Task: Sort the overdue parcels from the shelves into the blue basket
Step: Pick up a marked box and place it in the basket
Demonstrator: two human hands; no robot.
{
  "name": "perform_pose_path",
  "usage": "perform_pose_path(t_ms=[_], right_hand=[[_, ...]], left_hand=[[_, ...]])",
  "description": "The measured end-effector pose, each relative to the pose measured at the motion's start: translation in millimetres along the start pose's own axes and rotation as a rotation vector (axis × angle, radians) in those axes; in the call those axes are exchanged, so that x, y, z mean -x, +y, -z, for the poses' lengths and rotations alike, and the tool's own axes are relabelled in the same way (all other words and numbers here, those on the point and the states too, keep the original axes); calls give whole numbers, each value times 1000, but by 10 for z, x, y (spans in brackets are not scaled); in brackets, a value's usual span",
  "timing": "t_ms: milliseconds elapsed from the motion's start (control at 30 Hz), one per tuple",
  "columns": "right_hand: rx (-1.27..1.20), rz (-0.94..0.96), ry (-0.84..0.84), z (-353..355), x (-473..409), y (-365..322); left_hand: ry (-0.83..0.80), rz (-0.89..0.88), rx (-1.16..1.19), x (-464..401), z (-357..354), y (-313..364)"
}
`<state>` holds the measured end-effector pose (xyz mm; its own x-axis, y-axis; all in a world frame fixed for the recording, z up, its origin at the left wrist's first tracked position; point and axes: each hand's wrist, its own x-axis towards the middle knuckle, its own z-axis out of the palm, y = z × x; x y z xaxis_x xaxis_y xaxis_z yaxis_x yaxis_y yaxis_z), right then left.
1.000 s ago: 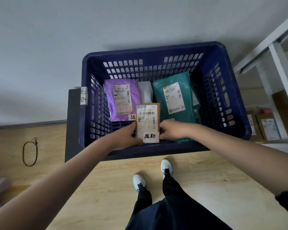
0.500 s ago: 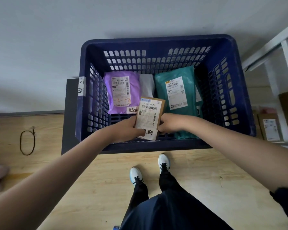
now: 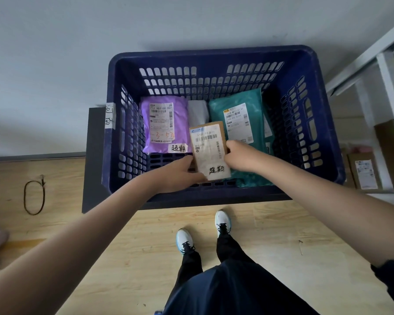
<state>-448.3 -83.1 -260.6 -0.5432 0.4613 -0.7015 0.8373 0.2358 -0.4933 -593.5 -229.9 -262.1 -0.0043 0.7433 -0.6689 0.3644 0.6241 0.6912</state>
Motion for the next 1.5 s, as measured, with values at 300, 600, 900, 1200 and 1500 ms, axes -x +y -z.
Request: perform_pose_path(t_ms=[300, 600, 900, 1200, 1500], right_hand=[[-102, 54, 207, 183, 16, 156], [-87, 119, 308, 164, -63, 174], [33, 131, 401, 393, -293, 113], [65, 88, 325, 475, -571, 68], [83, 79, 295, 491, -574, 35]], left_hand=[[156, -173, -305, -333, -99, 296], [313, -138, -325, -653, -48, 278], [416, -167, -199, -950, 78, 386], [381, -98, -156, -1149, 157, 292], [395, -67, -175, -1141, 160, 291]])
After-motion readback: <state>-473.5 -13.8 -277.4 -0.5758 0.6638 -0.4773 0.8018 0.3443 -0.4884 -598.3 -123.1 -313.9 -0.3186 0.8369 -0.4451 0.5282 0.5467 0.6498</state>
